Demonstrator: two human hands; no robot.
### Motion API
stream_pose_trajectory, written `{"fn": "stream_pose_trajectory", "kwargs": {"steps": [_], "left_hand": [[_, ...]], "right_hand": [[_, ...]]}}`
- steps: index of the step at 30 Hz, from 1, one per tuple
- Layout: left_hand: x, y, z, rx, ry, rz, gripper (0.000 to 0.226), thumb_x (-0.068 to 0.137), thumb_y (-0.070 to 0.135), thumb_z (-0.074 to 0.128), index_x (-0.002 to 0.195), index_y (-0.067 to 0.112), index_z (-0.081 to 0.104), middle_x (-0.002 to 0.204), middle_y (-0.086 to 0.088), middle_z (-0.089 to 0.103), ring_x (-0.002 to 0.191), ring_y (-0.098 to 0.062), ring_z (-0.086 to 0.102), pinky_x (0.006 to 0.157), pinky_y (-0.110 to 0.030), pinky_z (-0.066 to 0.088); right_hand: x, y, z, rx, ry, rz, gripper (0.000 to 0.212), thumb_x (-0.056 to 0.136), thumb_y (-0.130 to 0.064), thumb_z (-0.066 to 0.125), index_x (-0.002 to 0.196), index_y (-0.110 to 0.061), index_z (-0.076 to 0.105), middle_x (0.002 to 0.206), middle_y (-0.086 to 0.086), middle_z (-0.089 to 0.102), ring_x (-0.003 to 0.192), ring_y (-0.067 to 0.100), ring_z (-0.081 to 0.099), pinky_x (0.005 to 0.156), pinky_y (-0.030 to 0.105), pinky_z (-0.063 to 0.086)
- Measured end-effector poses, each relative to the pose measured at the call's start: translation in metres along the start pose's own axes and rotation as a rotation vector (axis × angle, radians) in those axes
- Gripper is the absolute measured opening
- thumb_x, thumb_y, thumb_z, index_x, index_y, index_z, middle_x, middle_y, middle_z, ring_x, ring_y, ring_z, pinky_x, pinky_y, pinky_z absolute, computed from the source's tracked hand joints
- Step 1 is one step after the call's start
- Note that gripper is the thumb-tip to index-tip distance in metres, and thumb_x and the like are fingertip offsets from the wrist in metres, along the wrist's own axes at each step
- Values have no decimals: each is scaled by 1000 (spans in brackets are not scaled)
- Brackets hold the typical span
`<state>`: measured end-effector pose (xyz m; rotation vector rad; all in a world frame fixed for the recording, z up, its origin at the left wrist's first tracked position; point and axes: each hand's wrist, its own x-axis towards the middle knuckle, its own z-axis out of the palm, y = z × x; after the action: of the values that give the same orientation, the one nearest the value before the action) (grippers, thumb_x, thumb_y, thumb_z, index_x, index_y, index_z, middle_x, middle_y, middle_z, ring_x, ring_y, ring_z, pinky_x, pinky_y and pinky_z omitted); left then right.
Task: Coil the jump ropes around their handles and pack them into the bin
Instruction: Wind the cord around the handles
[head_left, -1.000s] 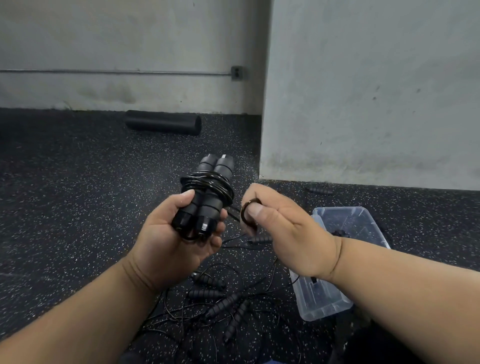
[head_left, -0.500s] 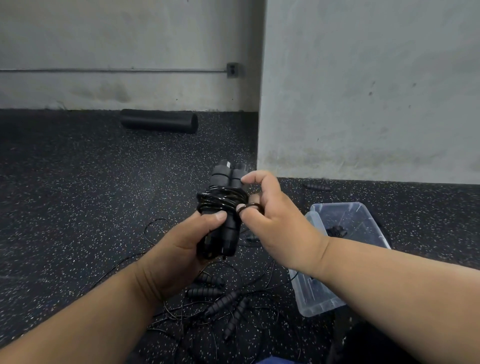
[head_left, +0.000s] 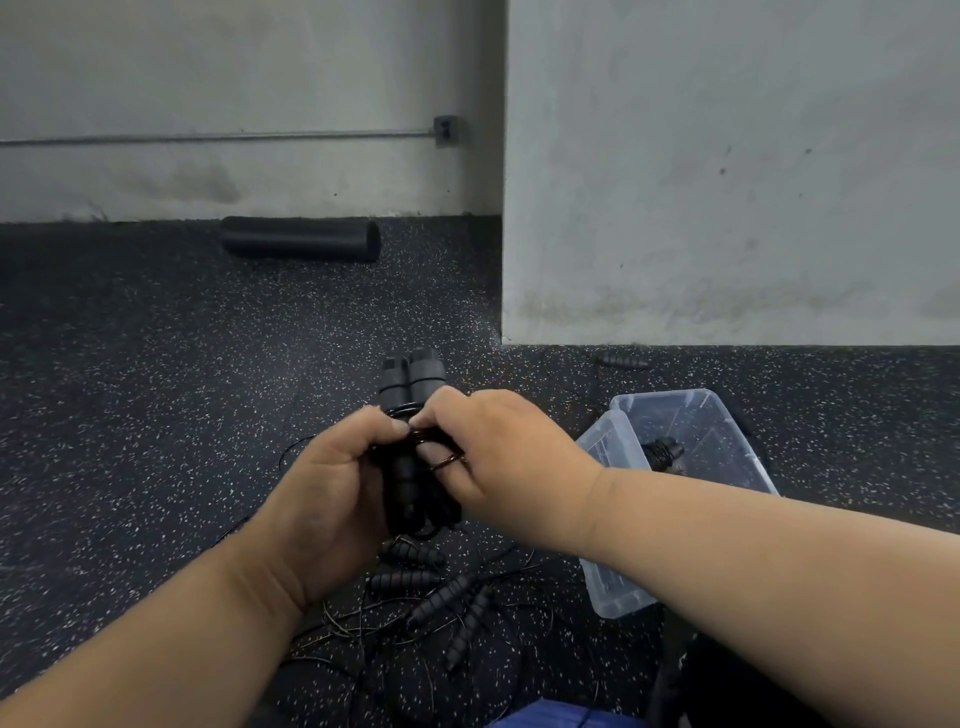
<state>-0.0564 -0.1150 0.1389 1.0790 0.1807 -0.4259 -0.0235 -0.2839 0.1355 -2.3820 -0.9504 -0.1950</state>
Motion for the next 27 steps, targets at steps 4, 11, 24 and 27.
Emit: {"fn": "stream_pose_trajectory", "kwargs": {"steps": [4,11,24,27], "left_hand": [[1,-2,-1,24,29,-61,30,97,43,62,102,15,69,87,-11,69,74,-23,67,68,-36,59],[8,0,0,-21,45,30,35,103,26,45,77,16,67,71,-8,62,64,-21,60,54,-27,53],[4,17,-5,-255,69,29,43,79,54,61,89,14,72,91,-6,68,66,-18,63,59,-26,54],[3,19,-8,-269,22,21,48,77,58,65,98,15,68,97,-5,66,76,-18,60,71,-31,46]], "right_hand": [[-1,-10,1,63,-38,-66,18,97,-19,61,115,-15,56,89,0,64,82,22,53,75,38,44],[-7,-27,-10,415,-42,32,17,99,-14,60,105,-24,47,71,-6,51,62,12,46,60,36,43],[-10,-6,-28,217,22,-73,13,79,-21,39,89,-15,43,68,4,45,62,23,40,56,47,38],[-11,-4,-24,141,18,-149,23,89,-36,36,94,-16,44,75,3,46,68,22,41,61,46,40]]}}
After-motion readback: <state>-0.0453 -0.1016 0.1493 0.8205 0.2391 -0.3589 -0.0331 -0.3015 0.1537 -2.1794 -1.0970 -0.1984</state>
